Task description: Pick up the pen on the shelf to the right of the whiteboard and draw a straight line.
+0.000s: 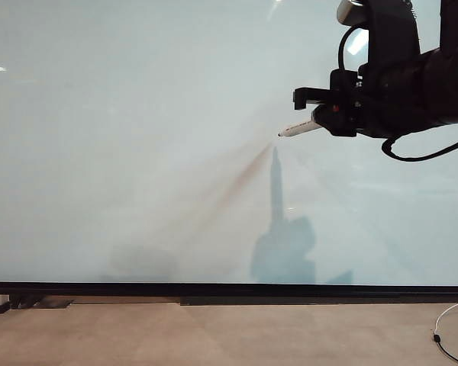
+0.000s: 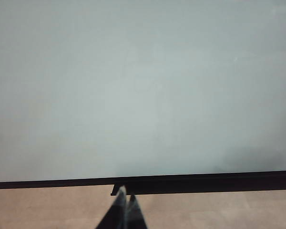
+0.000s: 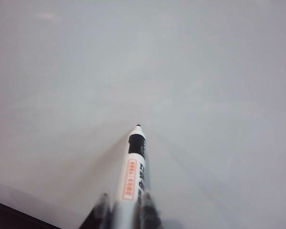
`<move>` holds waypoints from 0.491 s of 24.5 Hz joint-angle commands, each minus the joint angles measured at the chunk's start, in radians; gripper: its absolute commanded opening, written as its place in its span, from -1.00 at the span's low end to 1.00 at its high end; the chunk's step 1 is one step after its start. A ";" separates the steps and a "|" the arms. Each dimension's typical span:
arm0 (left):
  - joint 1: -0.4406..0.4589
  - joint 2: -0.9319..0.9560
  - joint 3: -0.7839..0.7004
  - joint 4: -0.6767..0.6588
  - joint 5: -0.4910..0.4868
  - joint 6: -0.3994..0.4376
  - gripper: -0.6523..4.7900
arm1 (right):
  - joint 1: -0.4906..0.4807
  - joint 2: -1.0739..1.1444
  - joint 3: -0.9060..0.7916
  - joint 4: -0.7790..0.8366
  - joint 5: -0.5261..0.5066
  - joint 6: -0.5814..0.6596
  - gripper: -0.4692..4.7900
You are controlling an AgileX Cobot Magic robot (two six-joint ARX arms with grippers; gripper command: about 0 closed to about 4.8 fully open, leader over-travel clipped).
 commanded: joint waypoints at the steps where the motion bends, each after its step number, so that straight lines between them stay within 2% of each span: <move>1: 0.000 0.000 0.003 0.012 0.001 0.000 -0.78 | -0.001 -0.003 0.003 0.020 0.010 -0.003 -0.85; 12: 0.000 0.000 0.003 0.012 0.001 0.000 -0.78 | -0.003 0.009 0.004 0.039 0.048 -0.017 -0.85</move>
